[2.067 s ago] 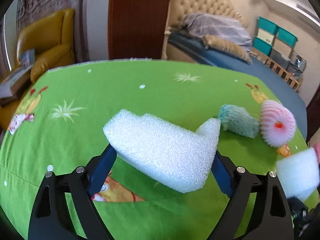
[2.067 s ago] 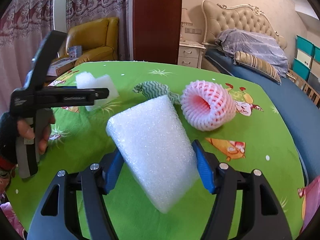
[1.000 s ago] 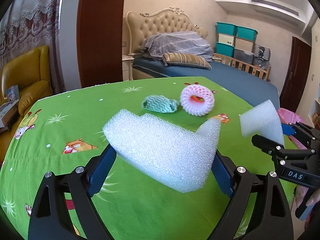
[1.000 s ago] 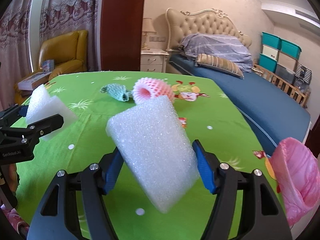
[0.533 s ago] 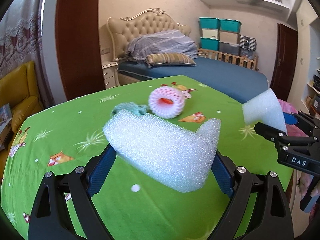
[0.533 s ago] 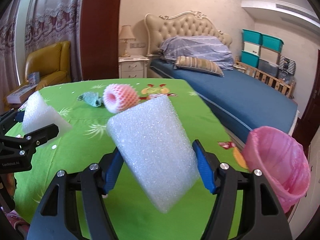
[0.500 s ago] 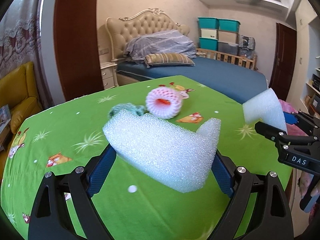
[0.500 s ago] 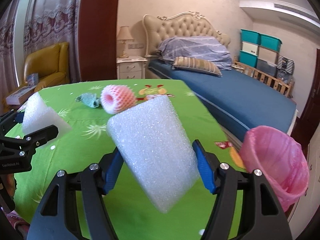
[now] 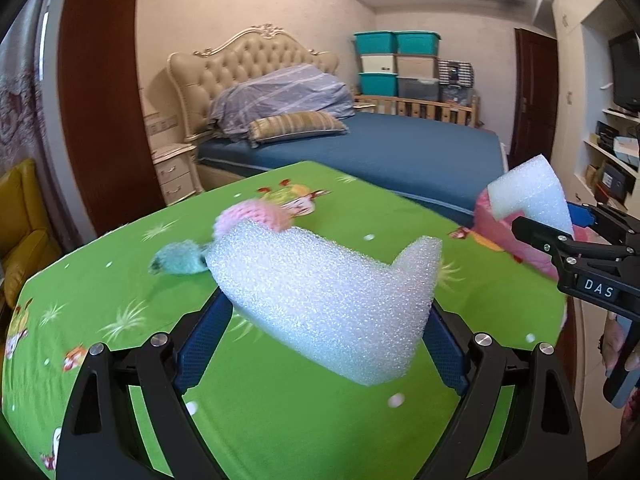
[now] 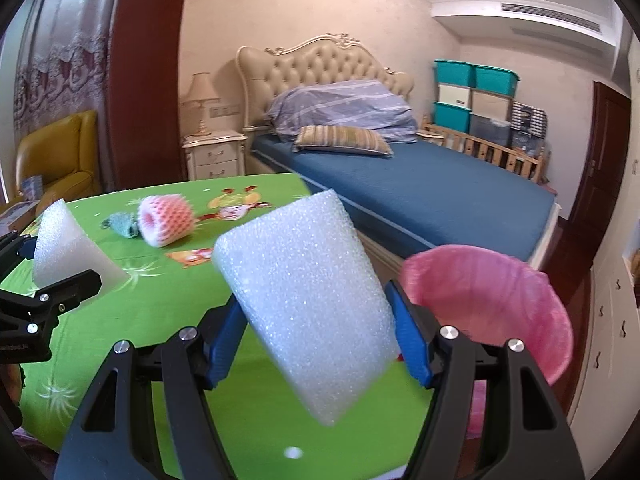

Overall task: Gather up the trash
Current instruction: 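Carry both white foam blocks over the wastebasket with both tools, then open both tools to drop the foam blocks into the wastebasket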

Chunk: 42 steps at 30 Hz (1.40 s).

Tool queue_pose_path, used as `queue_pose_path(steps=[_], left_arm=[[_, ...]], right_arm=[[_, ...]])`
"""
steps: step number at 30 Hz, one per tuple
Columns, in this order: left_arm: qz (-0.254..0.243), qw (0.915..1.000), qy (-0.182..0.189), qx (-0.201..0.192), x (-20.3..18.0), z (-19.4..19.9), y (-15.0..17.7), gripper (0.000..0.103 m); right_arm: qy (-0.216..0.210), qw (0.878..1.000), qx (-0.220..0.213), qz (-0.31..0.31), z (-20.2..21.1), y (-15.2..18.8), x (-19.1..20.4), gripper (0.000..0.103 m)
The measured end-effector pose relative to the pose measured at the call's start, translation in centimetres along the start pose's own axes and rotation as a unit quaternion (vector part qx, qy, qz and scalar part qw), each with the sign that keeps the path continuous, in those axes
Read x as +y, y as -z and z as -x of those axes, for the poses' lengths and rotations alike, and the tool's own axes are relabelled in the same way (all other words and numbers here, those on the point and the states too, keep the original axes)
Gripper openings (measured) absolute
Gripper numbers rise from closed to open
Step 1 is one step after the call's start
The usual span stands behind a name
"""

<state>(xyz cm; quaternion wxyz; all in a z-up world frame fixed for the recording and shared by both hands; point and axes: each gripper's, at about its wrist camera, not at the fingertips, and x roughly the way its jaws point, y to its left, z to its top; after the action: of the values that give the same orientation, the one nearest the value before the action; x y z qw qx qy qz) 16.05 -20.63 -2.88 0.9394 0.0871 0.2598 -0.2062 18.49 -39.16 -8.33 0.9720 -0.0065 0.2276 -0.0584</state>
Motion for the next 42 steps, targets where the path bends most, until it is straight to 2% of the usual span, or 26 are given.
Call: queue_pose_path(steps=[11, 24, 33, 40, 41, 42], left_arm=[[-0.019, 0.9969, 0.076, -0.005, -6.4, -2.5, -4.0, 0.085], [-0.043, 0.9879, 0.149, -0.006, -14.2, -6.2, -8.6, 0.085], [-0.025, 0.9812, 0.191, 0.007, -19.2, -10.4, -12.3, 0.086], [-0.008, 0.9791, 0.202, 0.017, -21.3, -13.1, -12.8, 0.087], [0.000, 0.9779, 0.208, 0.017, -21.5, -13.5, -12.9, 0.087], [0.006, 0.9761, 0.217, 0.016, -21.8, -13.7, -13.1, 0.087]], right_arm=[[0.056, 0.998, -0.016, -0.017, 2.0, 0.2, -7.8, 0.066], [0.106, 0.991, -0.030, -0.077, 3.5, 2.3, -16.8, 0.067], [0.126, 0.988, -0.020, -0.088, 0.6, 2.5, -20.4, 0.068], [0.121, 0.989, -0.015, -0.086, -2.5, 1.7, -22.2, 0.070], [0.119, 0.989, -0.014, -0.083, -3.2, 1.5, -22.3, 0.071], [0.116, 0.990, -0.014, -0.081, -3.7, 1.5, -22.3, 0.078]])
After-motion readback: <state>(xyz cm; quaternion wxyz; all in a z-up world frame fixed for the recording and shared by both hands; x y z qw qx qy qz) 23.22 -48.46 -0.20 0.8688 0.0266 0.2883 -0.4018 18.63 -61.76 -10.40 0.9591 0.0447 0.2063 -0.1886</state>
